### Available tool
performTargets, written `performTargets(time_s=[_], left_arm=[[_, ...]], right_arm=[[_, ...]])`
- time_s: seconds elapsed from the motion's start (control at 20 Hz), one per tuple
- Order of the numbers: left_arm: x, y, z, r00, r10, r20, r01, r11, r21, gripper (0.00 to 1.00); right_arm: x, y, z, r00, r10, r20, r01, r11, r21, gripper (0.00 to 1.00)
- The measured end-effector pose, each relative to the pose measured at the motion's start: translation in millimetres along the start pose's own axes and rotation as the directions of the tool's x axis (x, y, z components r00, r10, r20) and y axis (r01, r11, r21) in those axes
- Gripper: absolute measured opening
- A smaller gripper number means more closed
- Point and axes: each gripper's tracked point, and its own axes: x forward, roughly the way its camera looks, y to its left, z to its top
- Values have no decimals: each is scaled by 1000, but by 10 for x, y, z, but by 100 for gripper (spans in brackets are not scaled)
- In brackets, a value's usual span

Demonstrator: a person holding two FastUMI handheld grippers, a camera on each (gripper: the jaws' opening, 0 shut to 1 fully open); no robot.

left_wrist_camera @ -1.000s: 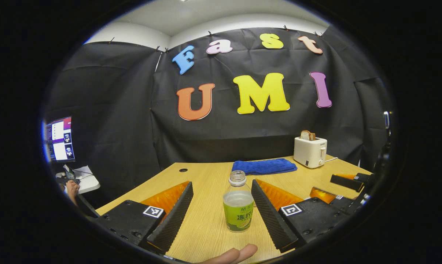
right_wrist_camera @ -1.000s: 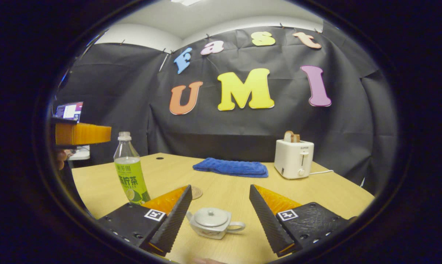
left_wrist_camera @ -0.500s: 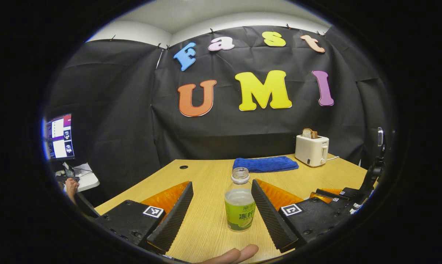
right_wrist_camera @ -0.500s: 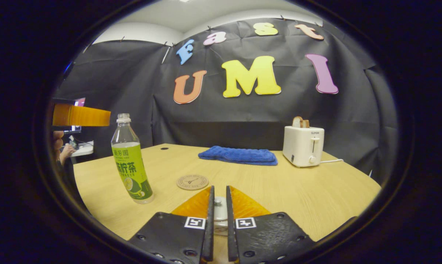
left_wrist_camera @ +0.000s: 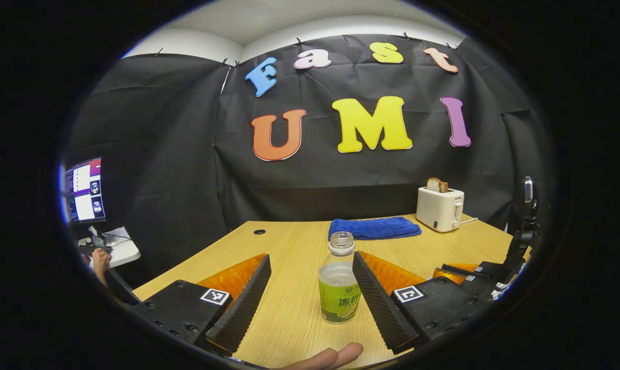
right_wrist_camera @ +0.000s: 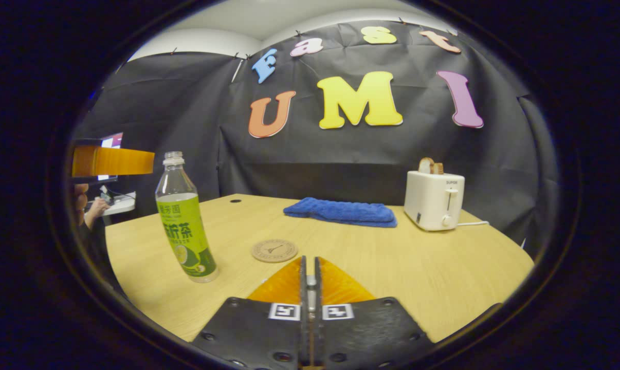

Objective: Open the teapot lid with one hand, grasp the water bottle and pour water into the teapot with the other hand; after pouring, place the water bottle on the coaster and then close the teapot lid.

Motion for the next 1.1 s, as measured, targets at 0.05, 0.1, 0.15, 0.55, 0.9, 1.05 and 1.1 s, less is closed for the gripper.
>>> performTargets(time_s=[0.05,0.1,0.15,0.55,0.9,1.05,1.1], left_arm=[[12,-2,-8,1000,-2,0,2,1000,5,100],[11,-7,-17,1000,-5,-1,5,1000,10,100],[18,-1,-19,1000,-8,-2,8,1000,12,100],[76,-38,-106,997,-72,-39,70,997,-40,100],[252,-221,-198,976,-218,9,217,968,-123,100],[365,-312,-308,966,-256,43,259,960,-101,98],[399,-338,-378,965,-260,38,263,961,-88,98]], right_arm=[[69,-8,-15,1000,-3,-5,3,1000,-2,1],[46,-7,-11,1000,-1,10,1,1000,-1,1],[45,19,32,1000,11,24,-11,1000,8,1],[-328,-101,528,995,-1,104,-1,1000,18,1],[-763,-236,943,985,-30,169,34,999,-25,0],[-816,-213,954,986,-19,168,28,999,-46,0],[-806,-232,914,987,-27,156,36,998,-56,0]])
